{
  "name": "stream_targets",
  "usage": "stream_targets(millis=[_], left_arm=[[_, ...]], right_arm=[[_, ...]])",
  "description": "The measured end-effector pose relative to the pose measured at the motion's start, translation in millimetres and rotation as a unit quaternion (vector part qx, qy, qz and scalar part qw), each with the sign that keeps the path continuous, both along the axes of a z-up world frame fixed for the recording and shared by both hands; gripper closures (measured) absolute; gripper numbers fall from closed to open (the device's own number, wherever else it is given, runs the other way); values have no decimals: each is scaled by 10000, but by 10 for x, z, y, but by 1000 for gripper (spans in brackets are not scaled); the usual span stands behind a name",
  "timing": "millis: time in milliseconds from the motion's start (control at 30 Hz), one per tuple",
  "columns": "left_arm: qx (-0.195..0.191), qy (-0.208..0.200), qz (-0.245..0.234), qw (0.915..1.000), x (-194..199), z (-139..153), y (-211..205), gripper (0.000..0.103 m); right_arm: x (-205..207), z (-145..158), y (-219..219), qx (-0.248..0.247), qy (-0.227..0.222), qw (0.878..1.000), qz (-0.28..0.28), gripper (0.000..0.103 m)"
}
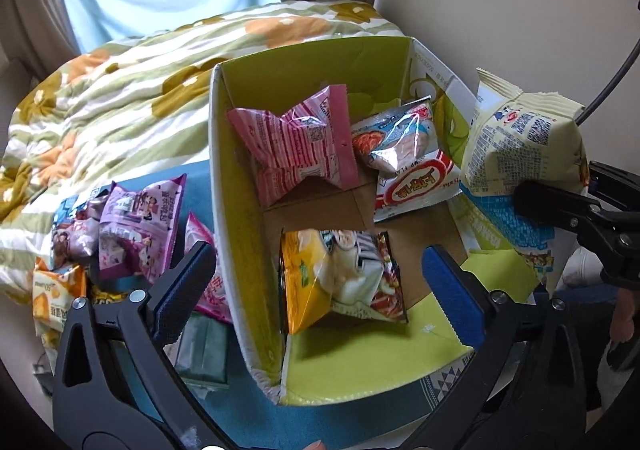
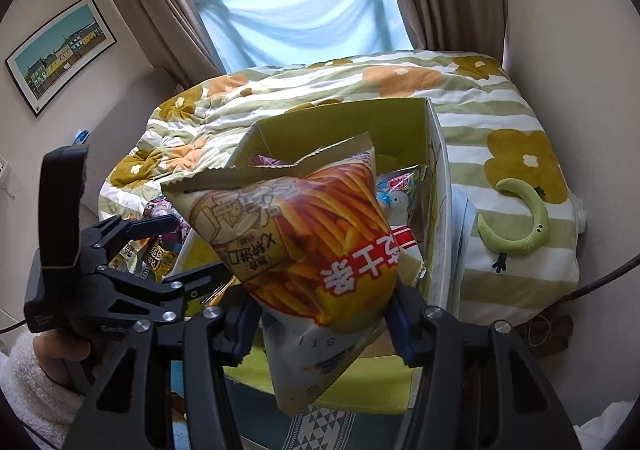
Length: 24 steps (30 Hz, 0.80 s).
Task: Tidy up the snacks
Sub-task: 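Lower the orange fries bag into the green box and open the right tool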
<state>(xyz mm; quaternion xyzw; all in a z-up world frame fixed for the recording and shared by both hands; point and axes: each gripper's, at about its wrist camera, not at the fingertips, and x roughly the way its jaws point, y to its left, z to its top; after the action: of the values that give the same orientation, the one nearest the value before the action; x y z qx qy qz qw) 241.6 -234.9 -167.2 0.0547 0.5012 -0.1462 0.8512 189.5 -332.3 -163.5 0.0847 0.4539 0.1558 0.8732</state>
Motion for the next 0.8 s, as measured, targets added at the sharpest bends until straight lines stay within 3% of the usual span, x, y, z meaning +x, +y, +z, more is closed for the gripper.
stream_targets(millis=[267, 600, 633, 667, 733, 800], left_arm=[[73, -51, 187, 9998, -279, 59, 230, 1], [58, -54, 303, 9995, -374, 42, 425, 1], [56, -52, 306, 9995, -382, 37, 432, 1], [48, -50, 309, 9995, -391, 33, 441, 1], [26, -40, 320, 9995, -414, 23, 457, 1], [7, -23, 321, 9995, -440, 8, 467, 1]], right_arm=[[81, -86, 85, 184, 200, 9996, -50, 53], [159, -269, 260, 40, 367, 9987, -362, 51], [156, -286, 258, 36, 355, 9985, -421, 46], [144, -291, 269, 12, 332, 9983, -470, 27], [110, -316, 243, -8, 268, 9982, -537, 0], [42, -310, 211, 54, 163, 9982, -577, 0]])
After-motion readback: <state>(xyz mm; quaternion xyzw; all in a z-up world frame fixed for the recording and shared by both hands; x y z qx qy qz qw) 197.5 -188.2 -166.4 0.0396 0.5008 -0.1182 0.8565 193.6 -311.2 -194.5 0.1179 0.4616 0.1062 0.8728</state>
